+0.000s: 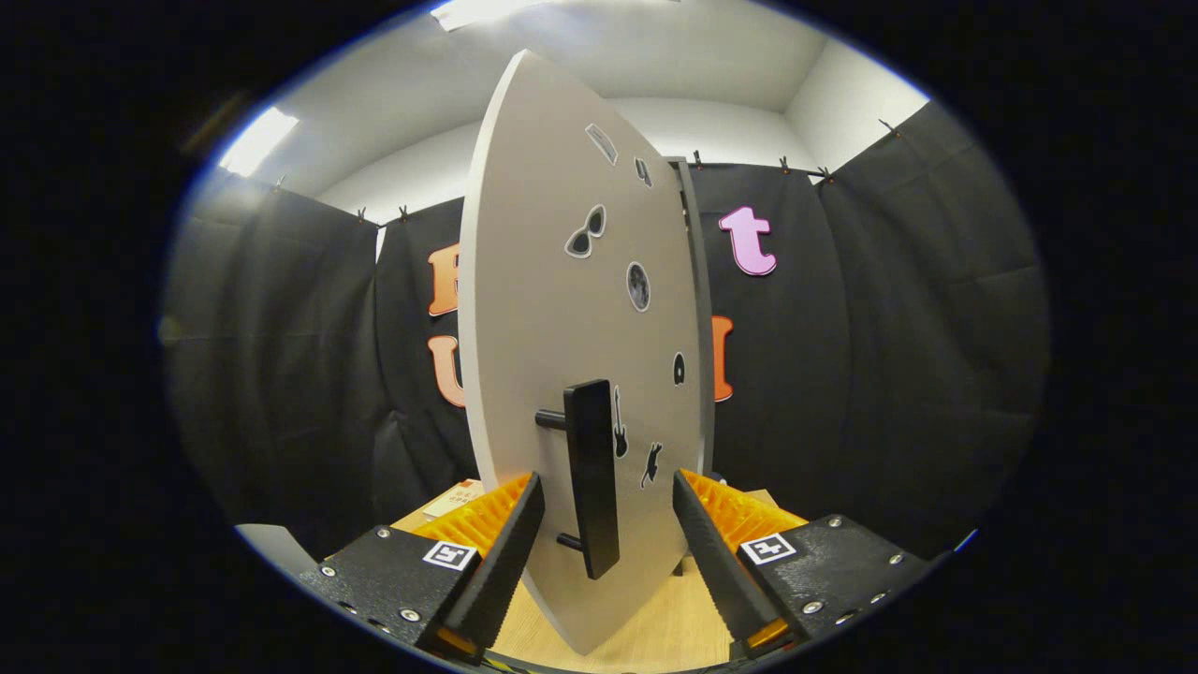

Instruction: Open the shoe cabinet door, grab the shoes and put them into the shoe cabinet, then close the shoe cabinet door.

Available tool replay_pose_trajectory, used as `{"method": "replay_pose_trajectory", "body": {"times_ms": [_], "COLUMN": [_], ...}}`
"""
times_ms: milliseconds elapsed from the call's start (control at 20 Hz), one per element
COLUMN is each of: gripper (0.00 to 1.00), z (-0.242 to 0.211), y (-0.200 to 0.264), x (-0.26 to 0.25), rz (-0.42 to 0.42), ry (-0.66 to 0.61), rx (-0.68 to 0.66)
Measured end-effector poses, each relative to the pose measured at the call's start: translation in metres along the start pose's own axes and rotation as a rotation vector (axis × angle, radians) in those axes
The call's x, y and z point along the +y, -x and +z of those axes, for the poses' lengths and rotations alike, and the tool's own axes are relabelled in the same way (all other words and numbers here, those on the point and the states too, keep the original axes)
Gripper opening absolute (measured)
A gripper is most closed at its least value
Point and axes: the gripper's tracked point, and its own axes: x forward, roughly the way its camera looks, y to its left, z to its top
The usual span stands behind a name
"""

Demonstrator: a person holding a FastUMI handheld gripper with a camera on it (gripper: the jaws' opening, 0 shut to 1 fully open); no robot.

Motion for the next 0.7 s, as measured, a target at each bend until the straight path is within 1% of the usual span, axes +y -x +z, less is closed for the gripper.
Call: {"method": "replay_pose_trajectory", "body": {"times_ms": [200, 400, 500, 600, 700], "gripper": [0.88, 0.89, 0.89, 0.9, 0.92], "z": [-0.002, 0.0, -0.001, -0.007, -0.003], "y": [-0.018, -0.045, -0.064, -0.072, -0.091], "x": [0.024, 0.05, 0.057, 0.068, 0.083], "rz": [0.06, 0.12, 0.131, 0.158, 0.164], "ry": [0.0, 0.022, 0.013, -0.007, 0.014], "rx": [0.001, -0.01, -0.007, 0.001, -0.005]}}
